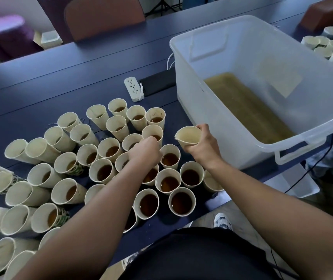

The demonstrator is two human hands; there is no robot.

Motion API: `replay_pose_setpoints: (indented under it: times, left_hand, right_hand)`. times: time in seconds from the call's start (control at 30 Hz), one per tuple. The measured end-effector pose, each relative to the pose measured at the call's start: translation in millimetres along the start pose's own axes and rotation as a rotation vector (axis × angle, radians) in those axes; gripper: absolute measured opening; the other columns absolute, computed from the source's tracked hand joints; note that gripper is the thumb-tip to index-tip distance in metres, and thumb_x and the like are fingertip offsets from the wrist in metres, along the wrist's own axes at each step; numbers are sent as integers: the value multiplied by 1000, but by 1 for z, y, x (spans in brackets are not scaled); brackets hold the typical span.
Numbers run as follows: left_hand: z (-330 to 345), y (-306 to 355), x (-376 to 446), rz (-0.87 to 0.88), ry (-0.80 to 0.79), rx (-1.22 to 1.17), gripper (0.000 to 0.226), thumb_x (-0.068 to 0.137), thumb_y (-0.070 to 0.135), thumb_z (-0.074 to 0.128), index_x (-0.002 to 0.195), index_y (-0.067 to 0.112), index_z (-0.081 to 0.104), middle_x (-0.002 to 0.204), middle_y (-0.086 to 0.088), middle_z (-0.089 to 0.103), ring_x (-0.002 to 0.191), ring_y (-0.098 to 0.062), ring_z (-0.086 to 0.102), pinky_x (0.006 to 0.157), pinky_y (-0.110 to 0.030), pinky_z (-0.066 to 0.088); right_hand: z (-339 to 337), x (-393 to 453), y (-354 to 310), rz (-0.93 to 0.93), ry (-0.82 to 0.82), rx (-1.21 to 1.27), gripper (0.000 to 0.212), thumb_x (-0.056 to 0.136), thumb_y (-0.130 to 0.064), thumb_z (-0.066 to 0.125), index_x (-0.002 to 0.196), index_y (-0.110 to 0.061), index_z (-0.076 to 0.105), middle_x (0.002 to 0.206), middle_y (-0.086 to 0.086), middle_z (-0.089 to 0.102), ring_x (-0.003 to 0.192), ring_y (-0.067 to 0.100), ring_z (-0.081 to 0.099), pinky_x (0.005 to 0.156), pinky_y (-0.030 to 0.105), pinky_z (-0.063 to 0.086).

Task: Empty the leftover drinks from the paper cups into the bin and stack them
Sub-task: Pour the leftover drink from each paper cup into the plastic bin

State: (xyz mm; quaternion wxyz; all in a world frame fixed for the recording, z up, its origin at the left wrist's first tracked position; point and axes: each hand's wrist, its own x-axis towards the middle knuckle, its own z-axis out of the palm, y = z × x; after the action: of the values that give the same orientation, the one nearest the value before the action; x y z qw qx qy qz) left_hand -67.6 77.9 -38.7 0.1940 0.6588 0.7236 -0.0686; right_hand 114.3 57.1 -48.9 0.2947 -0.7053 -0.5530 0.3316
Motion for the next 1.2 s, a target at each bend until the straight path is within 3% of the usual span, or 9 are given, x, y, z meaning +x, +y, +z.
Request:
replay_pose_setpoints:
  times: [0.13,0.2,0.3,0.43,0.63,0.8,1.0,1.1,1.2]
  left_hand:
    - [1,1,3,-22,-19,-40,14,92,26,63,101,18,67,90,-3,57,85,-29,63,78,-41,57]
    - [2,2,4,-28,-18,-38,13,91,27,63,100,18,66,84,-1,53,83,-28,61,74,-39,54]
    - [6,4,3,-28,-23,-21,10,91,26,62,95,17,62,83,-2,55,80,-26,59,65,-37,46]
    - [9,4,3,-30,-8,-16,6,93,20,59,88,16,60,81,-2,54,78,-27,57,65,-37,45]
    - [9,-3,6,-32,15,-47,8,93,18,58,89,13,62,83,-5,55,81,-30,57,68,-38,48]
    - [1,-8,7,-17,22,-82,11,94,20,59,88,13,63,89,-8,62,82,-30,63,66,-38,53]
    - [-33,-3,1,-20,52,-83,9,92,21,62,89,14,67,85,-7,64,79,-29,64,66,-38,54]
    - [-57,2,-6,-3,73,-113,11,88,20,62,81,13,63,81,-7,63,70,-27,59,55,-33,42]
    - [-84,11,-20,28,88,-142,18,87,18,61,69,12,58,70,-6,58,62,-25,53,53,-31,38]
  right_hand:
    - [0,6,3,99,-70,-54,67,76,-20,83,127,-22,40,114,4,56,94,20,49,77,29,40]
    - [1,7,7,160,-111,-78,70,75,-17,82,130,-23,39,121,7,58,97,22,52,78,29,42]
    - [0,6,9,191,-169,-97,95,72,-13,82,149,-24,28,141,7,50,120,27,54,92,32,47]
    - [-6,5,3,117,-229,-98,115,67,-12,86,158,-26,15,157,5,33,141,25,36,110,36,39]
    - [-18,-5,-5,-138,-152,-55,98,77,-22,82,155,-33,24,160,-2,26,148,15,21,119,34,27]
    - [-26,-17,-8,-250,-63,19,74,84,-18,76,148,-27,39,152,-6,42,139,10,37,109,20,29]
    - [-30,-24,-11,-324,11,54,52,88,-12,69,137,-23,55,137,-9,56,125,2,47,112,27,39]
    - [-29,-26,-18,-363,-43,55,59,86,-22,76,140,-26,51,140,-10,53,123,-3,44,111,24,38]
    - [-23,-24,-28,-347,-185,93,90,75,-42,85,149,-36,34,148,-14,45,134,1,40,110,24,33]
